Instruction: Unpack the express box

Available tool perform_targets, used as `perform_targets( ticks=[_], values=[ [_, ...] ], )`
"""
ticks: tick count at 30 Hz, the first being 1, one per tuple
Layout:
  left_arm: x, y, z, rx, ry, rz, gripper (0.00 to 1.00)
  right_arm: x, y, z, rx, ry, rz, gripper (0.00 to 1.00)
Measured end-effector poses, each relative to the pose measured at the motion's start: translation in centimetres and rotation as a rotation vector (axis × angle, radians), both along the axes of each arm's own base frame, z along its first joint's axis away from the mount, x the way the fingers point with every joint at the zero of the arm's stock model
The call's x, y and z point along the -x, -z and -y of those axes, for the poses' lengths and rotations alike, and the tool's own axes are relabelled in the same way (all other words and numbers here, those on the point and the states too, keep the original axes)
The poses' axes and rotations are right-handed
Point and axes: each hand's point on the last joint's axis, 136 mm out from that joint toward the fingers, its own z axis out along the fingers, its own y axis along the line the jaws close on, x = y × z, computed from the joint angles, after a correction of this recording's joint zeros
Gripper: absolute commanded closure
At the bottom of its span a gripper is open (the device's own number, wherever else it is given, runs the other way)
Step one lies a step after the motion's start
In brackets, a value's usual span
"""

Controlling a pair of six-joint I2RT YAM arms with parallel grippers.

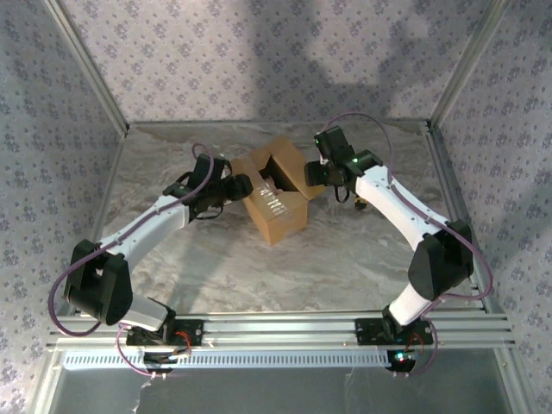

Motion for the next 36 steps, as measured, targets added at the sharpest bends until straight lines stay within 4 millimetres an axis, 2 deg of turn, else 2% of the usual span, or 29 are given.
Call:
perform_targets(
  ticks=[10,14,22,29,36],
  values=[
    [0.3,-0.2,0.1,-0.044,0.023,-0.001,0.37,1.4,3.3,-0.7,-0.010,0.021,-0.041,0.35],
    [0.4,-0.2,0.0,-0.058,0.032,-0.006,0.37,2.2,3.1,-0.9,-0.022,0.038,-0.019,0.35],
    [1.0,-1.0,-0.5,-0.162,0.054,-0.044,0.33,6.1,2.4,-2.4,-0.001,0.044,0.015,0.35],
    [2.5,-2.9,0.8,-0.286,0.137,-0.070,0.24,9.5,1.7,-4.4,-0.016,0.031,0.059,0.34],
    [3.0,-3.2,1.8,-0.404,0.180,-0.094,0.22,10.3,2.0,-5.0,-0.024,0.046,0.065,0.34]
  ],
)
